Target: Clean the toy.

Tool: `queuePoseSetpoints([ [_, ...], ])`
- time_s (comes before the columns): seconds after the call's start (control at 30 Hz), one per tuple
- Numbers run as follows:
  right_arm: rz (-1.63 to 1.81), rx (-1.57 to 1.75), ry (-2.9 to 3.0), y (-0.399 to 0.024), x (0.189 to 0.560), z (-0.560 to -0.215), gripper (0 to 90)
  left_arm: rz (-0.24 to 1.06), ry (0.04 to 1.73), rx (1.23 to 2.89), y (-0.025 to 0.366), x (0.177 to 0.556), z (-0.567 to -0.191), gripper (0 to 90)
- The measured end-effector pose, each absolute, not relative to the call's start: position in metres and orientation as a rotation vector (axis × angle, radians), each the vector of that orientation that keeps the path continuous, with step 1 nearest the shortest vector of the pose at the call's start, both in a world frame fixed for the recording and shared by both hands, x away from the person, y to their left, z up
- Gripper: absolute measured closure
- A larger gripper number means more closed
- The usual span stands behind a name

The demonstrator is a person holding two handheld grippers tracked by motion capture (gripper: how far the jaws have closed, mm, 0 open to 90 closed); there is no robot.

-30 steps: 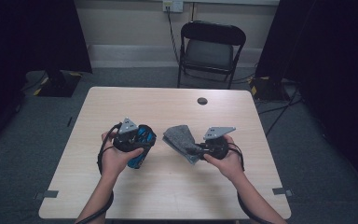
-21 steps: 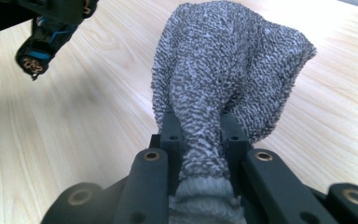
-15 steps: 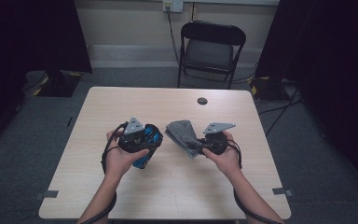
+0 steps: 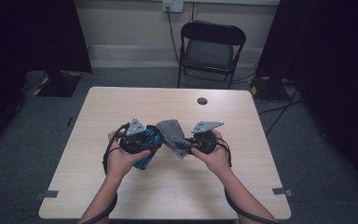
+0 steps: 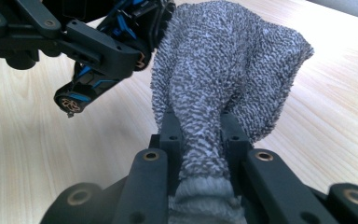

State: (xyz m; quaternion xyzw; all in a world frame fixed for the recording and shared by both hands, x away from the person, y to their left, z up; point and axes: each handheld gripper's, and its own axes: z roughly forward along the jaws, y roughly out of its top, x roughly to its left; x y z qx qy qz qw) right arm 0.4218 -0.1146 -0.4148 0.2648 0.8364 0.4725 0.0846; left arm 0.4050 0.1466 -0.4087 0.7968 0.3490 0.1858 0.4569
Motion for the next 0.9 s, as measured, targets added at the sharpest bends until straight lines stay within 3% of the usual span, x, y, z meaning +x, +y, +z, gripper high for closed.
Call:
queuePoseSetpoints([
  [0.9, 1.415, 0.726, 2.553, -0.096, 0.416, -0.42, 76.6, 0.453, 0.872, 1.96, 0.141, 0.409, -0.408, 25.6],
])
